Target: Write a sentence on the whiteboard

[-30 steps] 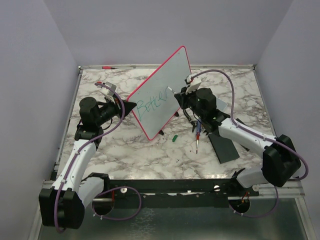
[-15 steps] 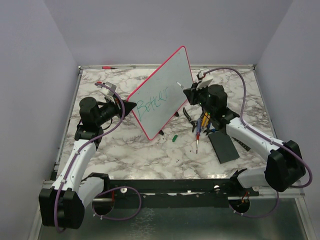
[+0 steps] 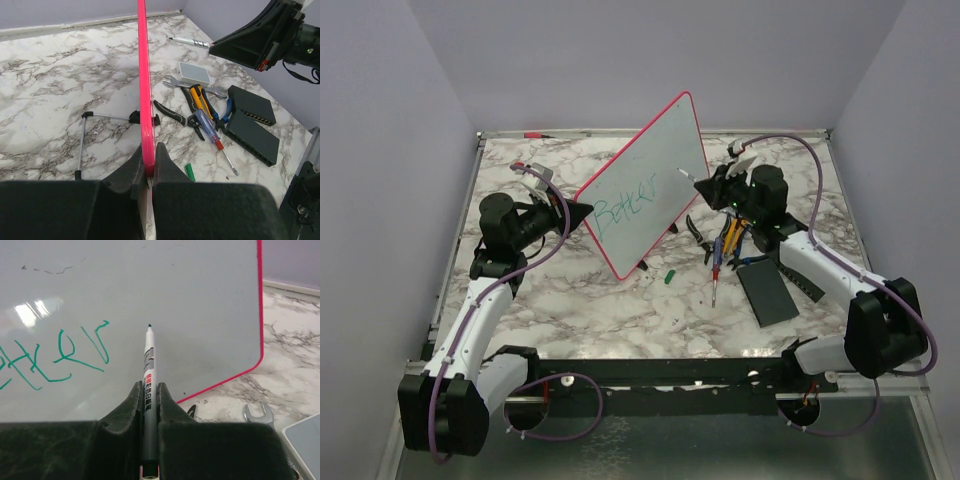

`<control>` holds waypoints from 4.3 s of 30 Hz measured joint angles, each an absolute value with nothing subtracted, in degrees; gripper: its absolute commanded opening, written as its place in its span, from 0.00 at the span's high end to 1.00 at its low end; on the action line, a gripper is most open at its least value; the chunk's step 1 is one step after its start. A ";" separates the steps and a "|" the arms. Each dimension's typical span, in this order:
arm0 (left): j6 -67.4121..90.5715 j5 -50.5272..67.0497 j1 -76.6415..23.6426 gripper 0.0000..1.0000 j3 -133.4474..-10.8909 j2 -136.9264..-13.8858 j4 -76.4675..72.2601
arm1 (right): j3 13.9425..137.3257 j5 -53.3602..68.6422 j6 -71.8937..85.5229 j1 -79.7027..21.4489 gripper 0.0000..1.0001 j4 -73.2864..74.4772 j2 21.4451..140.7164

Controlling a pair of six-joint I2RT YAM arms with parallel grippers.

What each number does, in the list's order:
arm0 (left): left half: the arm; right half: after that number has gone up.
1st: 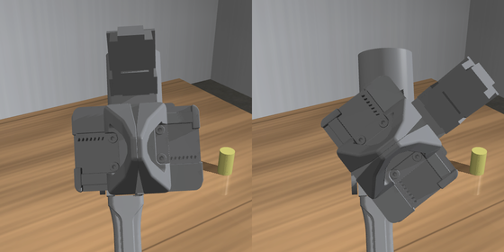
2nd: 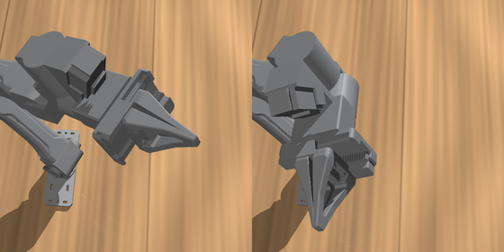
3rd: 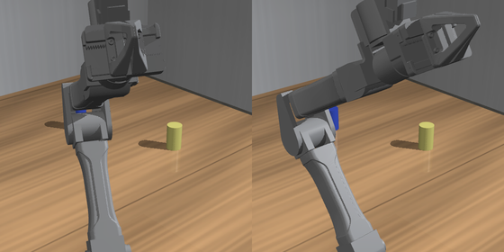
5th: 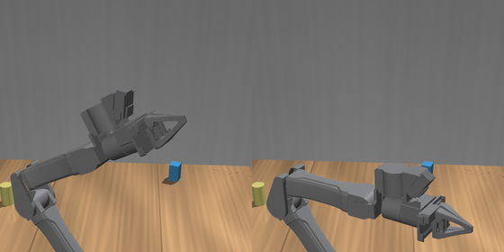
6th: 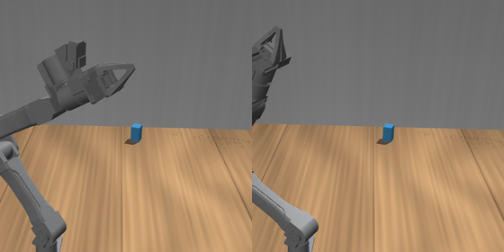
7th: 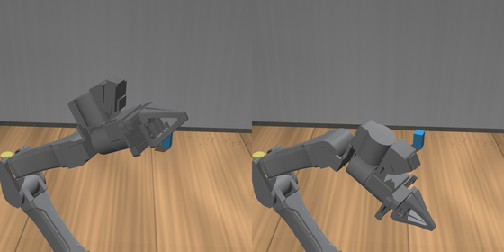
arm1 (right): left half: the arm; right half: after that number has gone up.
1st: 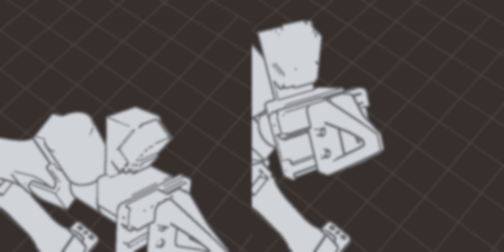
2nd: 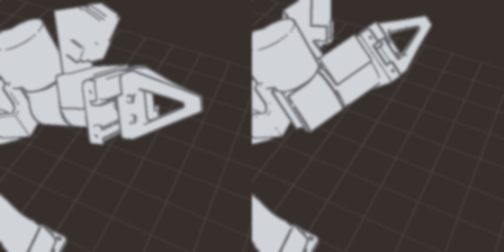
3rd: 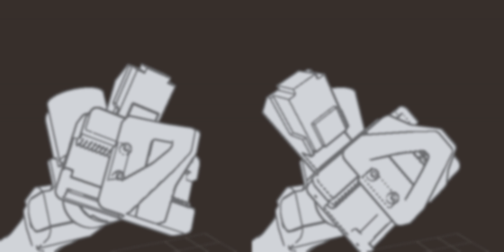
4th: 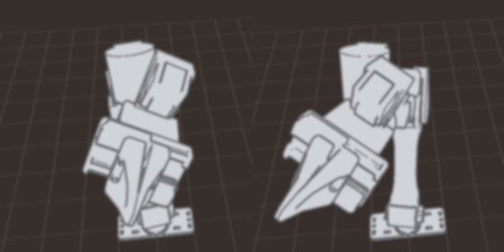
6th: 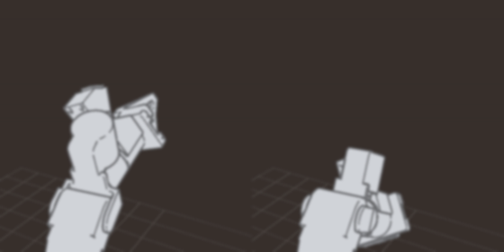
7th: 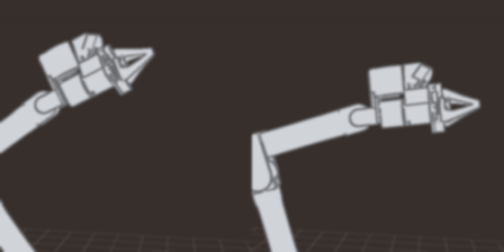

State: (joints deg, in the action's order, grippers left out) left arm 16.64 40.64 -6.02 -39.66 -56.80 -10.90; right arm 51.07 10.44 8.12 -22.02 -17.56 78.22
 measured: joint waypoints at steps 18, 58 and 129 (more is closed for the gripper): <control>16.64 40.66 -6.02 1.00 -39.70 -56.86 -10.92 | 56.64 15.79 8.05 -22.04 0.99 -18.28 86.74; 16.67 40.53 -6.02 1.00 -39.75 -56.93 -10.90 | 56.47 13.80 7.03 -22.94 1.00 -17.61 89.23; 16.64 40.58 -6.04 1.00 -39.75 -57.01 -10.94 | 61.80 7.53 6.20 -23.31 0.99 -18.31 89.65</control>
State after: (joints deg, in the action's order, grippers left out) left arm 16.64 40.58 -6.04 -39.75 -57.01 -10.94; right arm 61.80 7.53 6.20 -23.31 -18.31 89.65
